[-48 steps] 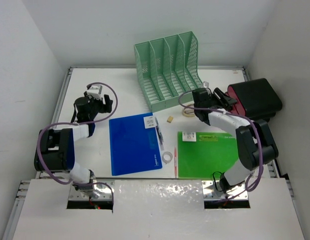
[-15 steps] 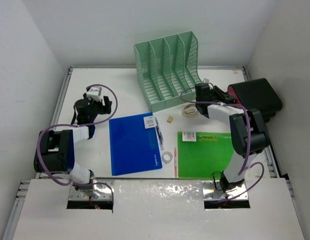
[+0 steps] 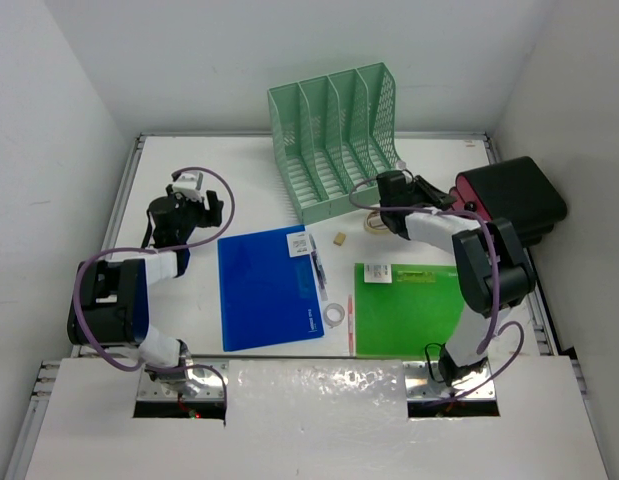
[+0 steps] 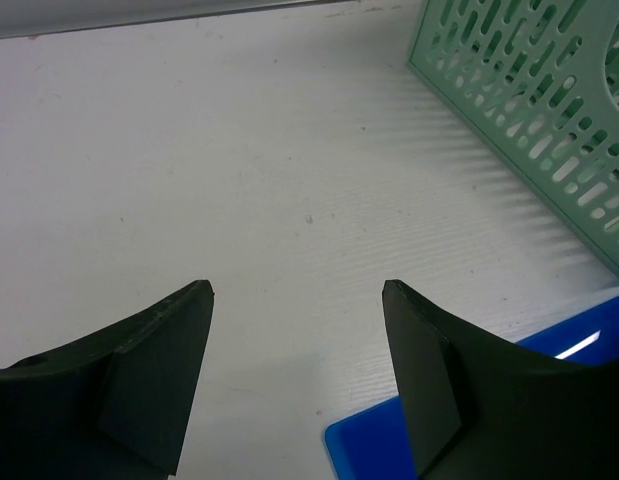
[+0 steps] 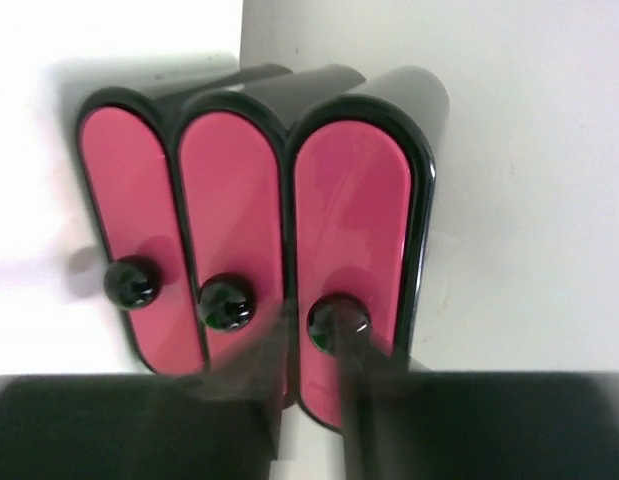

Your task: Organize the desk

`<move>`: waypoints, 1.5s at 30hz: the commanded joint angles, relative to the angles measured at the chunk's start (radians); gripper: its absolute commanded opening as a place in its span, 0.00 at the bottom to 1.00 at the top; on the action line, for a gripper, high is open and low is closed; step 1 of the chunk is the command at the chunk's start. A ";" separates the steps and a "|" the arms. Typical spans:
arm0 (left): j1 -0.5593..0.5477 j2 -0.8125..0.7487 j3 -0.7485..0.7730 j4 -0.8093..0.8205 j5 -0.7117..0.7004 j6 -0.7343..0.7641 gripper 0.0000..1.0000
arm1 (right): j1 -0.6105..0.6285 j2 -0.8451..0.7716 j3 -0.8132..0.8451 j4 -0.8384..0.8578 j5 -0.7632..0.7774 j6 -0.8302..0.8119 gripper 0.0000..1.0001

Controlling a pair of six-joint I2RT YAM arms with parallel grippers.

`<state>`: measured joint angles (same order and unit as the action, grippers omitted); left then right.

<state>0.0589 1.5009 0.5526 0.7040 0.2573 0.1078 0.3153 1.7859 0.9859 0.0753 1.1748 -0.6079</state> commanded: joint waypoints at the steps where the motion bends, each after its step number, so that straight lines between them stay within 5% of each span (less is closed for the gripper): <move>1: 0.005 -0.005 0.026 0.029 0.019 0.009 0.67 | 0.019 -0.029 0.013 -0.005 0.040 0.026 0.30; 4: 0.005 -0.005 0.027 0.029 0.019 0.010 0.67 | 0.010 -0.080 -0.024 0.021 0.031 0.013 0.43; 20: 0.005 -0.001 0.032 0.023 0.028 0.015 0.66 | -0.071 -0.068 -0.035 -0.009 -0.009 0.034 0.42; 31: 0.007 0.009 0.046 0.008 0.030 0.016 0.66 | -0.087 -0.048 -0.029 0.004 -0.021 0.027 0.22; 35: 0.007 0.010 0.049 0.005 0.033 0.018 0.65 | -0.087 -0.052 -0.015 -0.037 -0.030 0.066 0.01; 45: 0.005 0.015 0.055 -0.001 0.031 0.018 0.65 | 0.034 -0.100 -0.023 -0.107 -0.004 0.141 0.00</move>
<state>0.0589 1.5097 0.5705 0.6807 0.2749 0.1196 0.3004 1.7248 0.9543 0.0044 1.1793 -0.5308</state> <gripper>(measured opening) 0.650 0.303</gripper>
